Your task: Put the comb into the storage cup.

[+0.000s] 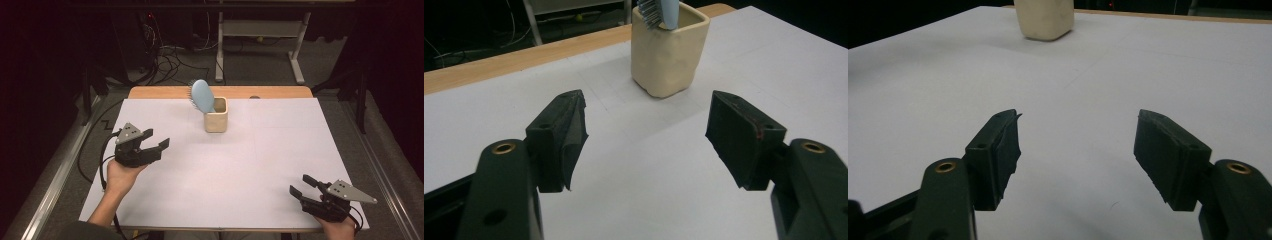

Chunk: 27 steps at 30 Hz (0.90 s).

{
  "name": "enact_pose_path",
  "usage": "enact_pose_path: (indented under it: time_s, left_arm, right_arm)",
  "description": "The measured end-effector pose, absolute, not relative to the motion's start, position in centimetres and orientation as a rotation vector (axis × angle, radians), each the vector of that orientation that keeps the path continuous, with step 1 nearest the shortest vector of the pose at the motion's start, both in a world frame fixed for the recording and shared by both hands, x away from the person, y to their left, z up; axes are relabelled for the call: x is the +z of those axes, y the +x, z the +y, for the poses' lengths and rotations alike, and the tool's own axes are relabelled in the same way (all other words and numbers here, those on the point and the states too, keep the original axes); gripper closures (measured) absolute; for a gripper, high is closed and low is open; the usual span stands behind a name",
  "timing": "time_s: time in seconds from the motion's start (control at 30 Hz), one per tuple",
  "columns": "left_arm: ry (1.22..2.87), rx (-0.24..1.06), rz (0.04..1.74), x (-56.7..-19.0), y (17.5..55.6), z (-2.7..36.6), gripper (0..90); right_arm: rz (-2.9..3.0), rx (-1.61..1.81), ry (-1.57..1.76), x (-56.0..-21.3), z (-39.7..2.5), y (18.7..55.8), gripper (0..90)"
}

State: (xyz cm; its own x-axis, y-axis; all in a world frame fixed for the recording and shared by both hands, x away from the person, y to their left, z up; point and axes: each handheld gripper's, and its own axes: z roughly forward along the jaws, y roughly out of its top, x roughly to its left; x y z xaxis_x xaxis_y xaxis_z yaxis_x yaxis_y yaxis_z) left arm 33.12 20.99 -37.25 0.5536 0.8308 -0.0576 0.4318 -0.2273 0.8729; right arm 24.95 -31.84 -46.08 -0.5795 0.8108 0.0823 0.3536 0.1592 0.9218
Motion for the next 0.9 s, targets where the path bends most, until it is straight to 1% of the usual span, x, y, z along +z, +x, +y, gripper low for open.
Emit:
enact_pose_path:
  time_s: [0.9]
  left_arm:
    - [1.816,0.526,1.078,-38.4,31.7,22.8,32.9]
  right_arm:
    - [2.005,1.407,1.103,-46.1,-31.9,25.0,35.2]
